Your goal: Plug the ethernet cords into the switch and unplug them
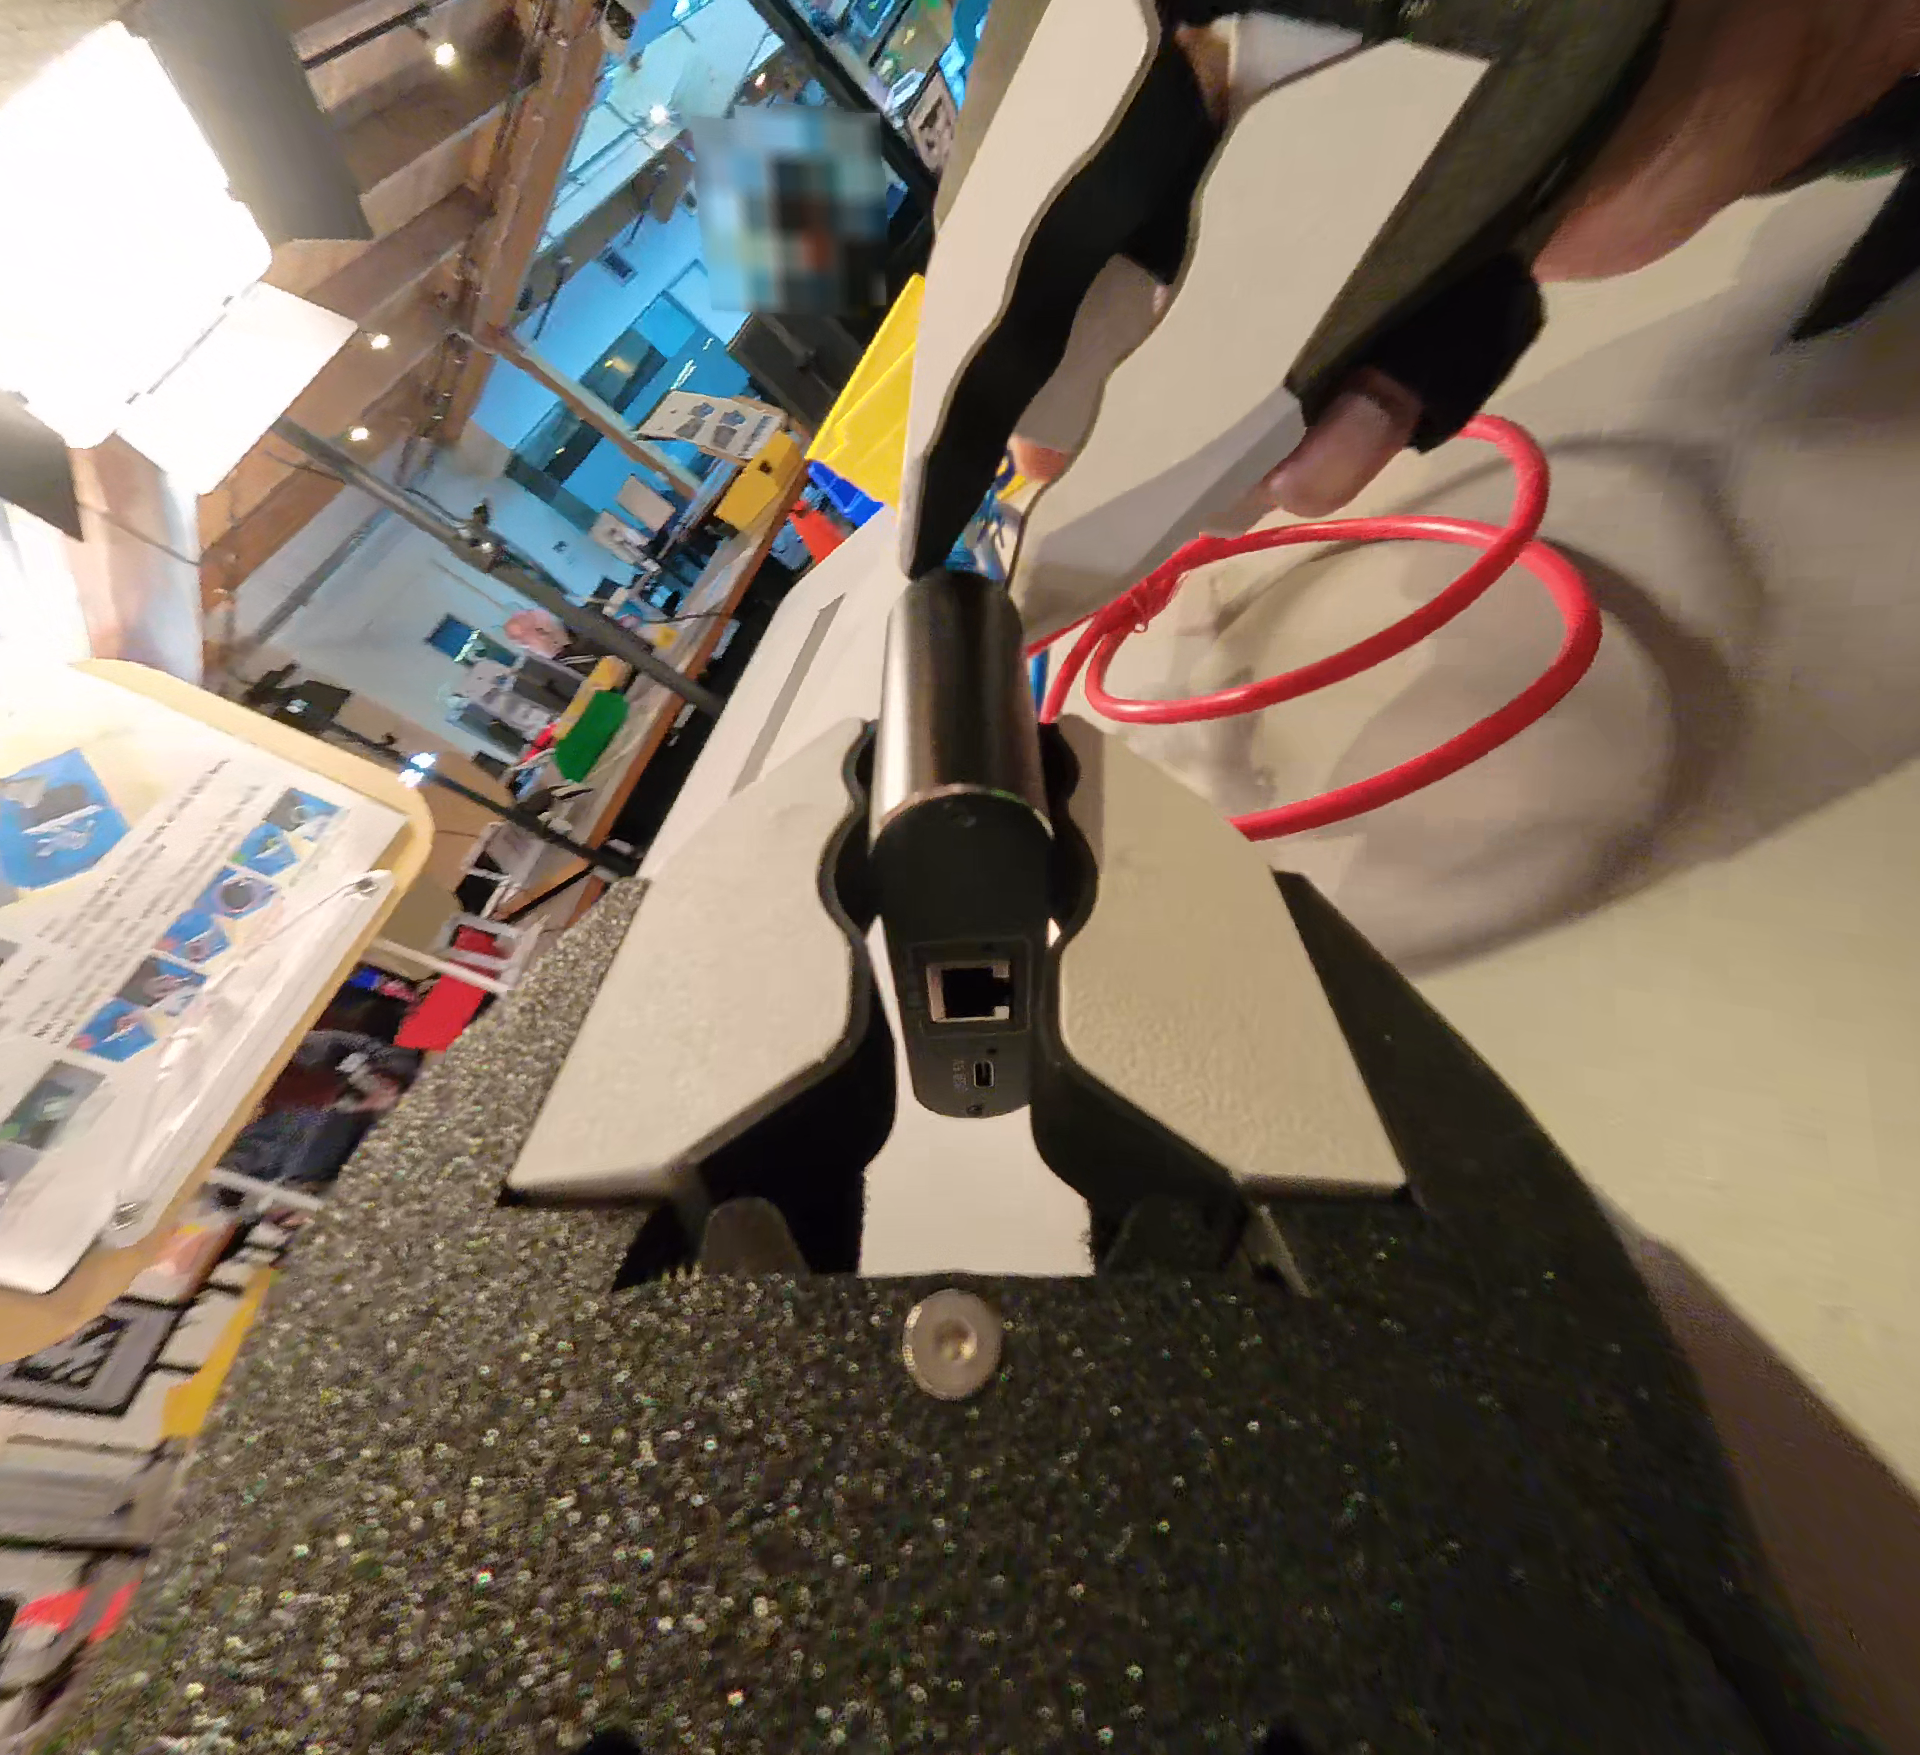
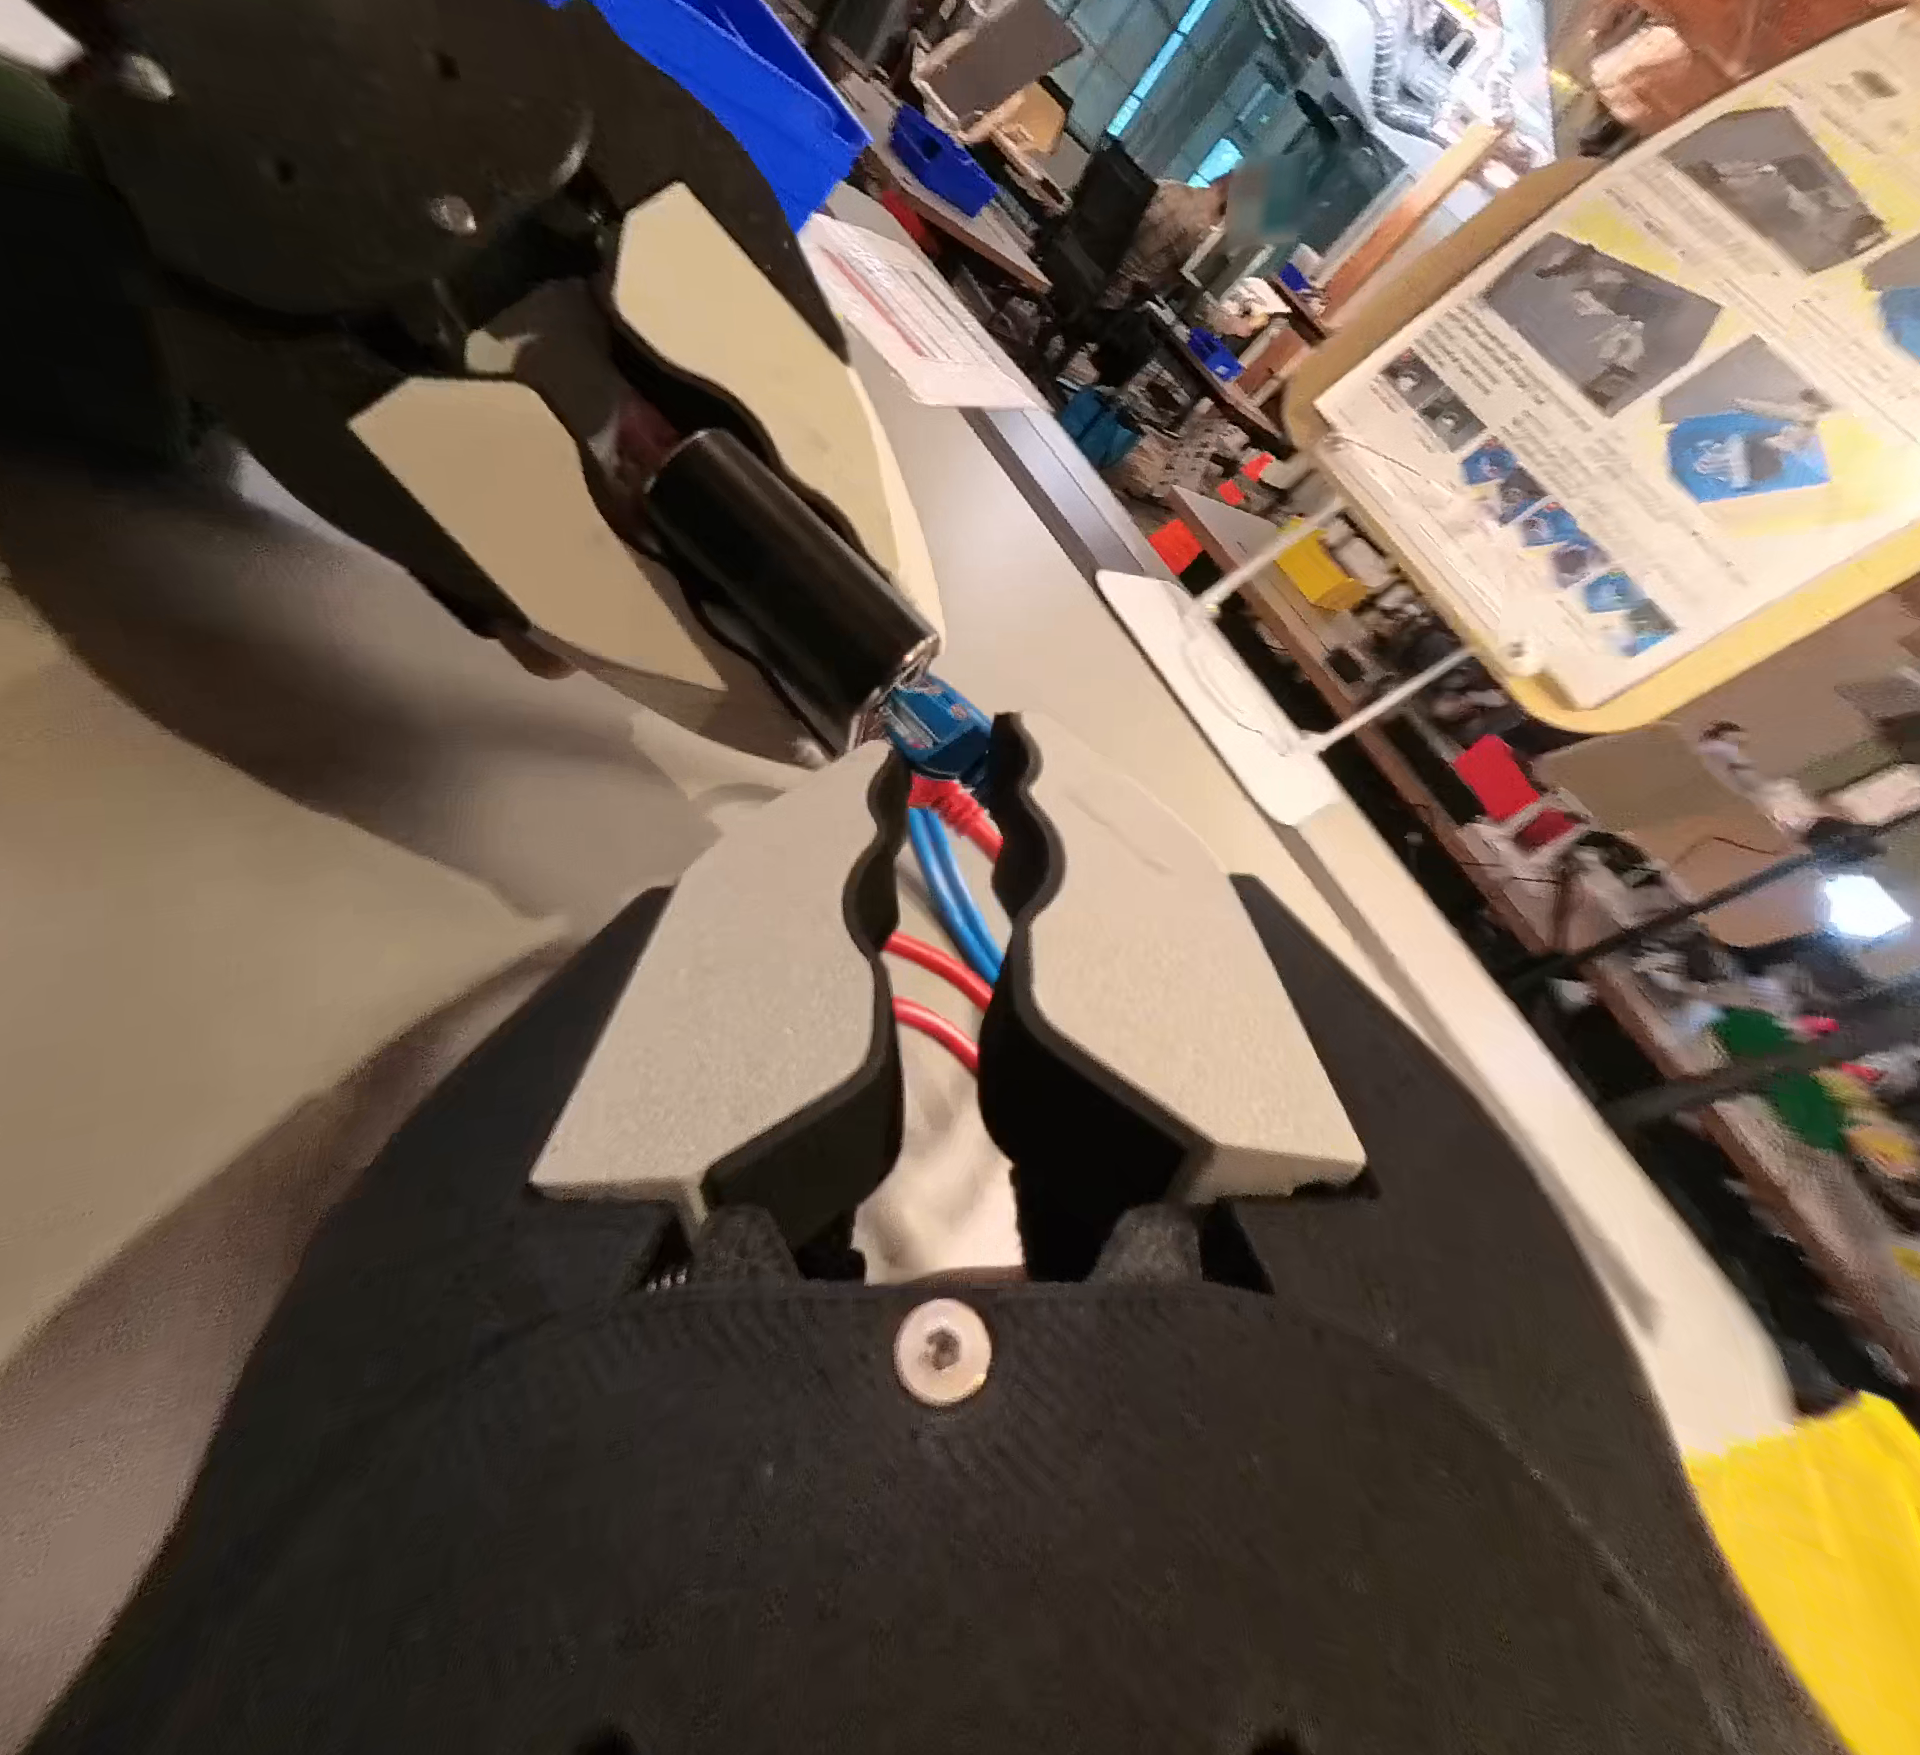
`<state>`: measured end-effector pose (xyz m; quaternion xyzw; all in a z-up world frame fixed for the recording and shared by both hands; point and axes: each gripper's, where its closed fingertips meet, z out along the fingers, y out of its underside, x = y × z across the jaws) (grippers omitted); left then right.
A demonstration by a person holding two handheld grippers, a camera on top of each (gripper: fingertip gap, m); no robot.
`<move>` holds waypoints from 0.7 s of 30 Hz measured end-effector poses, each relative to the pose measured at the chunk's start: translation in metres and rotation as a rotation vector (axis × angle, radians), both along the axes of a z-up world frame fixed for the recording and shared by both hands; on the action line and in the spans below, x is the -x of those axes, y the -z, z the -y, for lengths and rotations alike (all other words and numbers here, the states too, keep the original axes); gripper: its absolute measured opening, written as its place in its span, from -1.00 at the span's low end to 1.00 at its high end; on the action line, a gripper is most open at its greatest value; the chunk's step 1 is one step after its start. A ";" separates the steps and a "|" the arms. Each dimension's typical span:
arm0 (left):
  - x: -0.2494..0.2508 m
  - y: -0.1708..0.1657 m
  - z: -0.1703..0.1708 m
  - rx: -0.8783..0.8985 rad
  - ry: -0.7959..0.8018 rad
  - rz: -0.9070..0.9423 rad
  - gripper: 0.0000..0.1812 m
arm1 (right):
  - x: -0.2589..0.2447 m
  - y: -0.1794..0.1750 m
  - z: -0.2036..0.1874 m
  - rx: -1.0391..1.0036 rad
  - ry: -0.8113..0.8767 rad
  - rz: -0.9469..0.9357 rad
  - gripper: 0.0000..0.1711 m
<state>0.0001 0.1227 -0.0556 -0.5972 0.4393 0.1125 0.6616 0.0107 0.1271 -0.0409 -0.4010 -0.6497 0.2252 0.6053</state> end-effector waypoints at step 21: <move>-0.010 0.001 0.010 0.039 0.121 0.065 -0.69 | -0.004 0.004 0.011 -0.118 -0.099 -0.042 -0.77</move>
